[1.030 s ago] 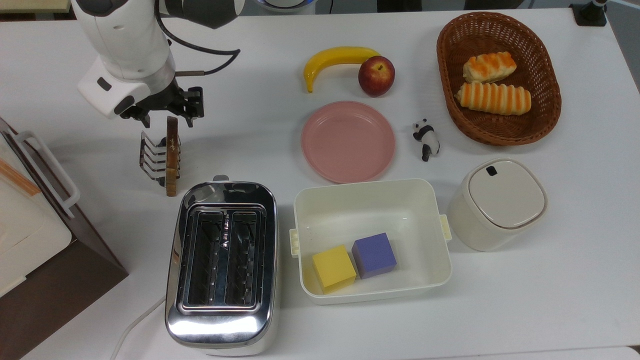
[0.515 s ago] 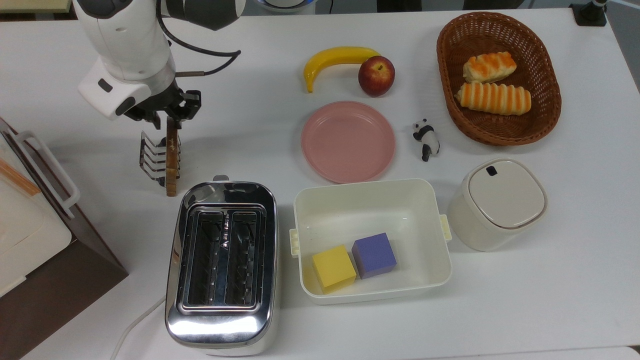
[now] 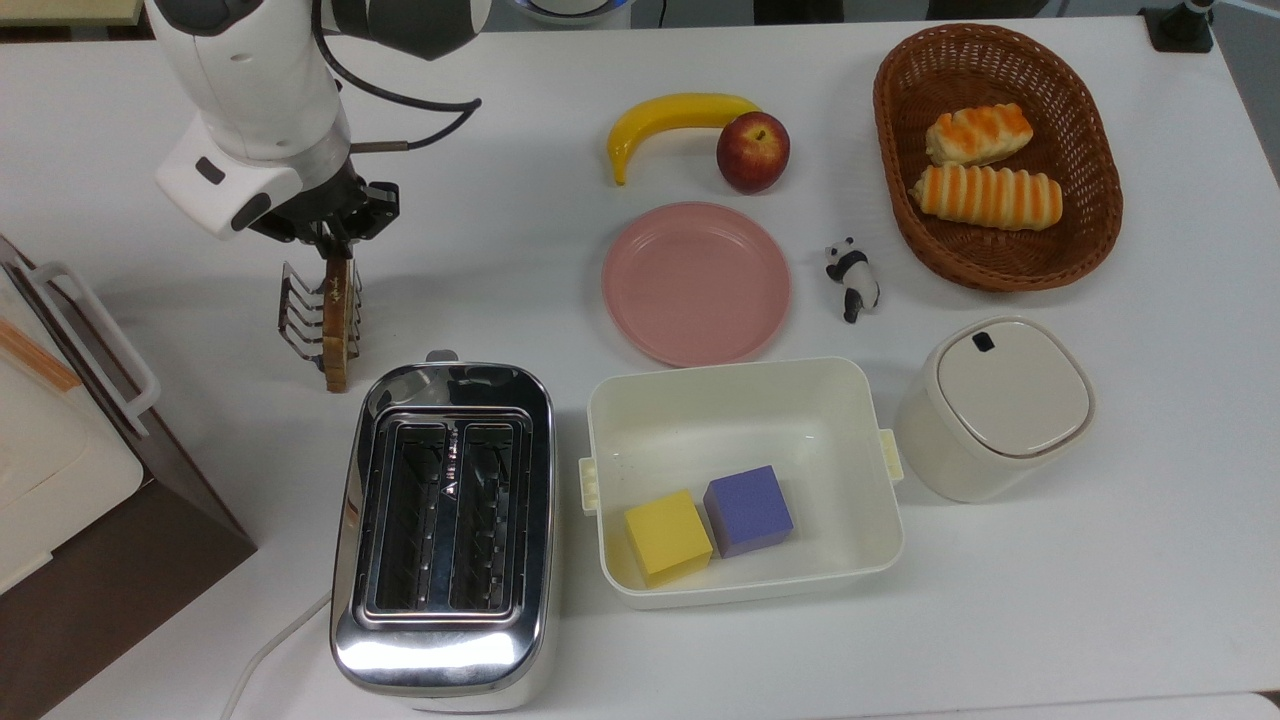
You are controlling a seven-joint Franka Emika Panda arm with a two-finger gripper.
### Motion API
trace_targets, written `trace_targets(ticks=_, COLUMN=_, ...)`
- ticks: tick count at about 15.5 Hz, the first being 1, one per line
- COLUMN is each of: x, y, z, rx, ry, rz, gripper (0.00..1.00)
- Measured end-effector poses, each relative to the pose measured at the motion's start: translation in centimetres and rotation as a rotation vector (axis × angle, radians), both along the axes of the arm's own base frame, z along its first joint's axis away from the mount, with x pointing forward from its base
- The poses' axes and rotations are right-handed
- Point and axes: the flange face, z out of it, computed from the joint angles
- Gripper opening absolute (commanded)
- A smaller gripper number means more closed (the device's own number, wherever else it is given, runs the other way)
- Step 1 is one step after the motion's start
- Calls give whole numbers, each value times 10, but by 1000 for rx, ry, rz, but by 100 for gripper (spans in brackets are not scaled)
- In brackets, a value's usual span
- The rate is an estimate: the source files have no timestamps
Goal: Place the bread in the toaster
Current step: 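Lower the gripper and close it on the bread slice's crust, then lift the bread slice up out of the metal rack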
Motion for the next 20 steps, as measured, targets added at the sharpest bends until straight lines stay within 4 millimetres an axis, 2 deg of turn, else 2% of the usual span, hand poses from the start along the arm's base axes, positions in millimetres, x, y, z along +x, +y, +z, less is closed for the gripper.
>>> trace_targets(ticks=6, x=2, y=-1, z=10, rx=-3, ry=-18, rz=18, gripper=15)
trace_targets(ticks=10, x=7, y=-2, z=45, rx=-18, ry=-83, rz=18, gripper=15)
trace_targets(ticks=20, x=4, y=6, z=129, rx=0, ry=-252, rz=-32, gripper=15)
